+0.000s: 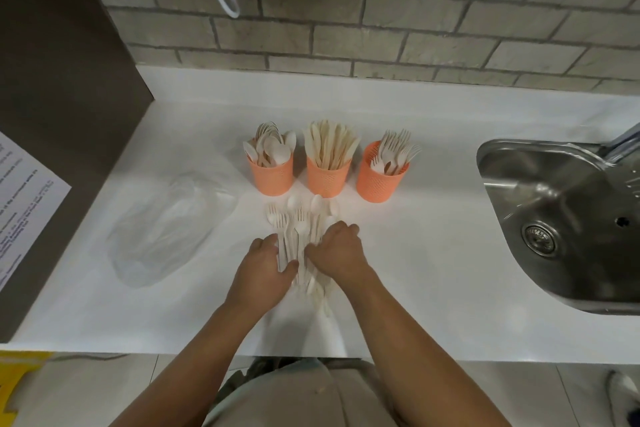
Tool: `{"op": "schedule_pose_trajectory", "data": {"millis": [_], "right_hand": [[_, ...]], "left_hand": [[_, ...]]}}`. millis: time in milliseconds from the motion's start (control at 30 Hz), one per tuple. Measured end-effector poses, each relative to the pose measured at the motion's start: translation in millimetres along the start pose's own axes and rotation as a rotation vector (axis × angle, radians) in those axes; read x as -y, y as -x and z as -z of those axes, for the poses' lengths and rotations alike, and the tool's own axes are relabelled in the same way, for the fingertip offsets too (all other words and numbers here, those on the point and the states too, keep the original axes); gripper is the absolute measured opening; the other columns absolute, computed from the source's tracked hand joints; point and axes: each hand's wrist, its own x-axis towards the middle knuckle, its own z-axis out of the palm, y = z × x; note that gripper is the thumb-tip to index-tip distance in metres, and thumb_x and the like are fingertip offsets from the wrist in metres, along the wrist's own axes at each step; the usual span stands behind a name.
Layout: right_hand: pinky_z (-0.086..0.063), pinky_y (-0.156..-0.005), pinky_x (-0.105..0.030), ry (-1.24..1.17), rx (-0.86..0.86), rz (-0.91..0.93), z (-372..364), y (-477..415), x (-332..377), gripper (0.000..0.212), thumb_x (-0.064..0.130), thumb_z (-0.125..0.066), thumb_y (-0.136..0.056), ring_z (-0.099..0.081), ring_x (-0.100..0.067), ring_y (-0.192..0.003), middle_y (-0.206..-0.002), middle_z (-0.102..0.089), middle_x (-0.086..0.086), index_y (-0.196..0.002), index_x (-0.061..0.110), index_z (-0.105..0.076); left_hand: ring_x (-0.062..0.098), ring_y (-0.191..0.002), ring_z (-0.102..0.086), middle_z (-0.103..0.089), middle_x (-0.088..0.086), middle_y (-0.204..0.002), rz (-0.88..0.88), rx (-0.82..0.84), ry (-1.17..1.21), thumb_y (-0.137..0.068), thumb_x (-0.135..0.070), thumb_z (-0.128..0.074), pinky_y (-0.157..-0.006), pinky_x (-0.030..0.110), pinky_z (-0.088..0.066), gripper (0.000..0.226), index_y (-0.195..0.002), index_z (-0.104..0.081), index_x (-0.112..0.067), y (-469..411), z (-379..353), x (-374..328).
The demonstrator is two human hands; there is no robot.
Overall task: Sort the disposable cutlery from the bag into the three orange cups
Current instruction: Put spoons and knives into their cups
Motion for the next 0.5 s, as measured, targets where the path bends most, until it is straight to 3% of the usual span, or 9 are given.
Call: {"op": "schedule_pose_trajectory", "data": {"millis": [67, 167, 267, 367, 500], "right_hand": [[-0.047, -0.105, -0.04, -0.058, 0.026, -0.009, 2, 3, 4, 0.058, 0.03, -0.064, -0.092, -0.049, -0.032, -0.123, -0.132, -0.045, -0.018, -0.135, -0.003, -0.042], [-0.05, -0.101, -0.039, -0.15, 0.002, -0.044, -3, 6, 3, 0.056, 0.021, -0.068, -0.088, -0.054, -0.033, -0.119, -0.129, -0.047, -0.017, -0.13, -0.001, -0.04], [-0.056, -0.085, -0.036, -0.385, -0.043, -0.088, -8, 7, -2, 0.043, 0.015, -0.068, -0.086, -0.063, -0.031, -0.108, -0.121, -0.057, -0.015, -0.12, 0.0, -0.045], [-0.046, -0.064, -0.022, -0.469, -0.088, -0.065, -6, 13, -10, 0.031, 0.018, -0.064, -0.093, -0.06, -0.024, -0.094, -0.108, -0.057, -0.008, -0.111, 0.004, -0.043], [-0.049, -0.075, -0.032, -0.583, -0.145, -0.019, -3, 20, -24, 0.031, 0.024, -0.062, -0.096, -0.061, -0.022, -0.093, -0.108, -0.06, -0.003, -0.117, 0.008, -0.047]], "left_hand": [[0.022, -0.107, -0.063, -0.055, 0.002, -0.124, -0.023, 0.014, -0.006, -0.094, -0.036, -0.072, -0.096, 0.031, -0.052, 0.061, -0.147, -0.049, -0.016, 2, 0, 3], [0.021, -0.108, -0.062, -0.052, 0.0, -0.125, -0.023, 0.037, 0.005, -0.093, -0.036, -0.074, -0.097, 0.031, -0.051, 0.065, -0.149, -0.047, -0.018, 3, 2, 3], [0.017, -0.1, -0.061, -0.049, -0.004, -0.121, -0.025, 0.05, 0.061, -0.094, -0.036, -0.072, -0.094, 0.026, -0.049, 0.056, -0.144, -0.051, -0.022, 4, 4, 2], [0.015, -0.102, -0.06, -0.05, -0.001, -0.128, -0.003, 0.067, 0.111, -0.096, -0.038, -0.069, -0.096, 0.025, -0.048, 0.057, -0.148, -0.048, -0.024, 5, 7, 2], [0.016, -0.11, -0.06, -0.051, 0.002, -0.136, 0.028, 0.03, 0.147, -0.099, -0.041, -0.064, -0.1, 0.031, -0.051, 0.061, -0.153, -0.043, -0.021, 7, 8, 3]]}}
